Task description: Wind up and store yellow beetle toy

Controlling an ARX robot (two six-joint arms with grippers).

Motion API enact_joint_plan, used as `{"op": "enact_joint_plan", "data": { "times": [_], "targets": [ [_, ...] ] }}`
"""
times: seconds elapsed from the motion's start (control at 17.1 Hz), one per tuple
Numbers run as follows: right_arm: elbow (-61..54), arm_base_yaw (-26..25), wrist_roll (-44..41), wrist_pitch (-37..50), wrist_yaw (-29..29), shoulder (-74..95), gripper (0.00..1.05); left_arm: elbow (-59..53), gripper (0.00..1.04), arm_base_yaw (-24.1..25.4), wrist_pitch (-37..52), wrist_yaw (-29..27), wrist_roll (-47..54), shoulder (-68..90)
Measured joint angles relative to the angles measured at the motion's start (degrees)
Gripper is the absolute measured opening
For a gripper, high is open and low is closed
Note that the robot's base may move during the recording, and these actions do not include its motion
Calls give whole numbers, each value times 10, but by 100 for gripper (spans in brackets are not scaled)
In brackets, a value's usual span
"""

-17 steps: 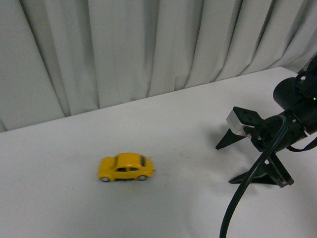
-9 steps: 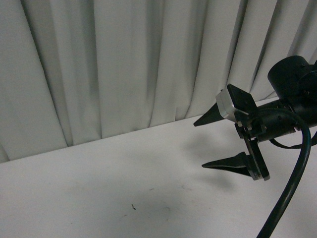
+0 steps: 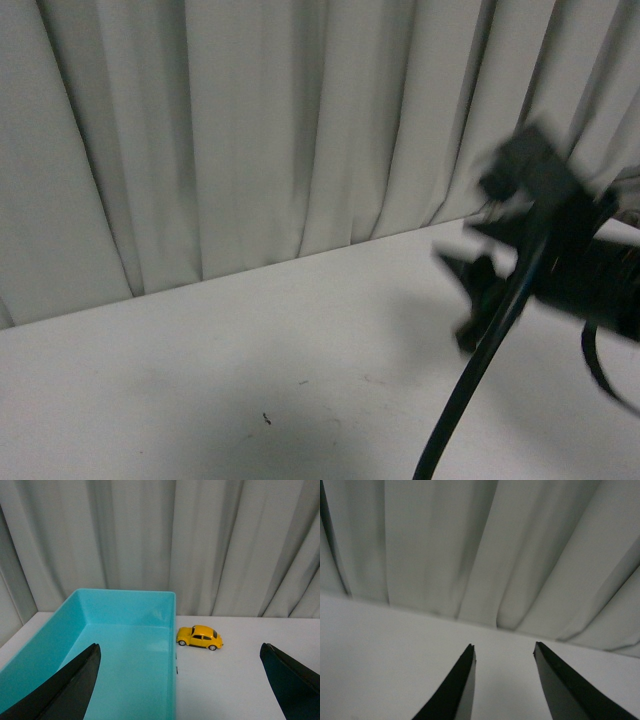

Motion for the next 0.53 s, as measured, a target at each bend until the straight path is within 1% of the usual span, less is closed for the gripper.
{"op": "enact_joint_plan", "data": {
  "times": [0.06,0.12,0.18,0.23,0.29,0.53],
  "targets": [
    [-15,30,91,-34,42,-121,31,0,98,0,0,0,0,0],
    [-62,63,138,-84,72,-209,19,0,98,0,0,2,0,0],
    [-94,97,158,-121,103,-250,8,0,98,0,0,0,0,0],
    [-104,105,171,-139,106,-294,2,0,98,0,0,0,0,0],
    [-104,104,179,-159,114,-348,2,0,98,0,0,0,0,0],
    [-128,104,185,-270,114,-479,2,0,98,0,0,0,0,0]
  ]
}}
